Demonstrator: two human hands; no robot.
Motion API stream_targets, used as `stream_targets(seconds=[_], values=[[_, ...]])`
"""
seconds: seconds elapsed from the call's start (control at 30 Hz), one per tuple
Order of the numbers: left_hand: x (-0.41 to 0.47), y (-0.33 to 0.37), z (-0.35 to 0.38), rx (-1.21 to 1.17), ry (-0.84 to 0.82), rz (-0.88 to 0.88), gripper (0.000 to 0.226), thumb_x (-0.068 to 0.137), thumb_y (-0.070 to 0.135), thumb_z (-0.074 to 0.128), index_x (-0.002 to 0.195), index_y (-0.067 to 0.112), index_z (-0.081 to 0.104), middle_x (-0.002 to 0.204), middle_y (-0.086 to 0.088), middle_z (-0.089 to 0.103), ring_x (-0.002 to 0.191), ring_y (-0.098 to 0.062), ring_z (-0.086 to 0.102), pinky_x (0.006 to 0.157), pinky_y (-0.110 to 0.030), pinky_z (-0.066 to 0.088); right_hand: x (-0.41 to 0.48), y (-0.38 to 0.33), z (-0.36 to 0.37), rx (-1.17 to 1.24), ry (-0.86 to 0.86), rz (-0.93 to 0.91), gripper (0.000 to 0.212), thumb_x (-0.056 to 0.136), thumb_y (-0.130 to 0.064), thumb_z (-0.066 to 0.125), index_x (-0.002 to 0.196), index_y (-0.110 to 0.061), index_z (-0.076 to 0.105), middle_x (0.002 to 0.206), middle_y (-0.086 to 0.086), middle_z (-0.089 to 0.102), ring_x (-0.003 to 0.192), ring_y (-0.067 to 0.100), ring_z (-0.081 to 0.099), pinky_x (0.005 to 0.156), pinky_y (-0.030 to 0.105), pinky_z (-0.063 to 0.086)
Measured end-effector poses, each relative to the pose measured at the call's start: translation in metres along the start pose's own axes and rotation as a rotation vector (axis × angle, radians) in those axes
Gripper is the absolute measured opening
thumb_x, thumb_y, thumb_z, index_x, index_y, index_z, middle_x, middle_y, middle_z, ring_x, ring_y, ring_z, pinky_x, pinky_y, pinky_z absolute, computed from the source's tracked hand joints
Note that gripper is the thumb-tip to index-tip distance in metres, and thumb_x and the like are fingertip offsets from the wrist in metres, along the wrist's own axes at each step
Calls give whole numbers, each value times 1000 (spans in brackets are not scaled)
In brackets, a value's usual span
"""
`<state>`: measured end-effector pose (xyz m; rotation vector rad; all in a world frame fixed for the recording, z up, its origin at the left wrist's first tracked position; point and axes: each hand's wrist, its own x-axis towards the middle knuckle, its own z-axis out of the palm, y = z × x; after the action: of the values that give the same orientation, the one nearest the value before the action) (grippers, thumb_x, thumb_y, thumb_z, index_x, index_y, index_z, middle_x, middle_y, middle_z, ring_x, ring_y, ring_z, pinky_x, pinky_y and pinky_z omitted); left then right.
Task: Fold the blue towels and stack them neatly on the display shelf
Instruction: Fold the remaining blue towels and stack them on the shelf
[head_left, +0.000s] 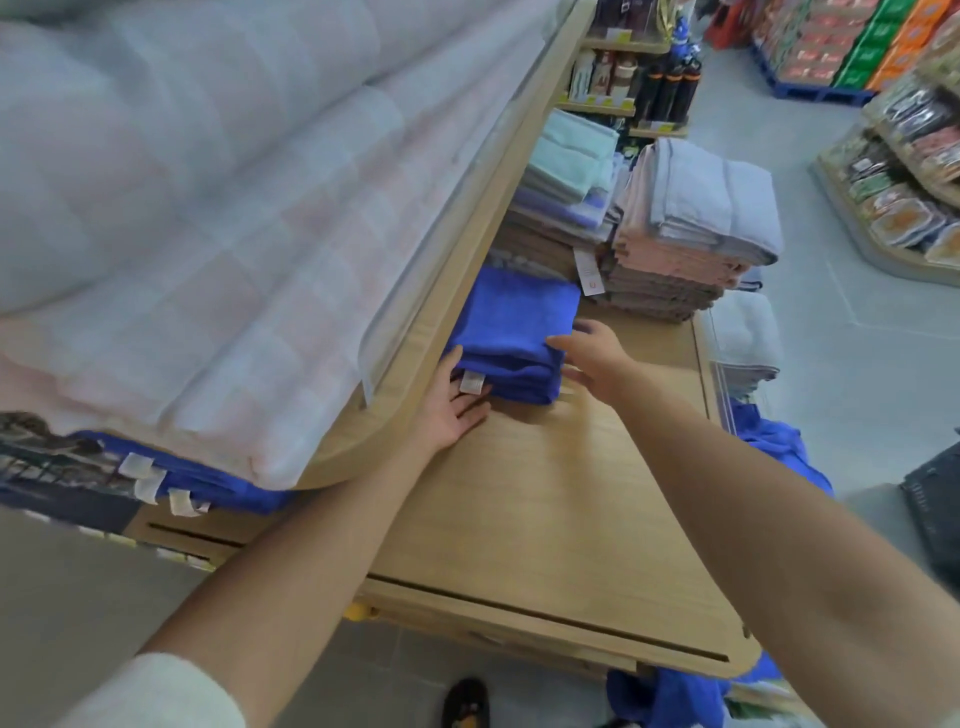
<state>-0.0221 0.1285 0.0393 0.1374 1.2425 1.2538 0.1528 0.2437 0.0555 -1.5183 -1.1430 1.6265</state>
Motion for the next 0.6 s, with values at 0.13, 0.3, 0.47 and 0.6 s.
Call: stream_targets(seconds=[0.13, 0.3, 0.47, 0.6], values=[[-2, -5, 2, 72, 34, 32, 28, 98, 40, 61, 121, 23, 58, 116, -5, 68, 99, -23, 68, 80, -41, 56, 10, 2, -5, -115, 24, -91, 63, 88, -2, 75, 145, -9, 49, 124, 15, 66, 110, 32, 69, 96, 52, 58], [-20, -36, -2, 512, 237, 338, 16, 98, 37, 60, 102, 22, 57, 90, -2, 65, 74, -23, 64, 63, -35, 54, -4, 10, -28, -196, 4, -157, 57, 92, -21, 74, 144, -16, 49, 122, 8, 66, 99, 21, 69, 86, 40, 60], [-42, -80, 11, 1316, 102, 942, 7, 90, 32, 57, 96, 30, 58, 94, 14, 58, 88, -12, 57, 74, -35, 49, -47, 23, -101, -351, 97, -372, 26, 94, -23, 69, 118, -30, 65, 109, -9, 70, 93, 12, 70, 73, 27, 58], [-42, -119, 50, 1641, -181, 1144, 33, 93, 42, 48, 120, 33, 63, 131, 7, 58, 129, -18, 49, 107, -38, 40, -78, 47, -177, -473, 302, -433, 23, 91, -12, 65, 92, -34, 72, 79, -12, 72, 60, -1, 60, 57, 8, 45]])
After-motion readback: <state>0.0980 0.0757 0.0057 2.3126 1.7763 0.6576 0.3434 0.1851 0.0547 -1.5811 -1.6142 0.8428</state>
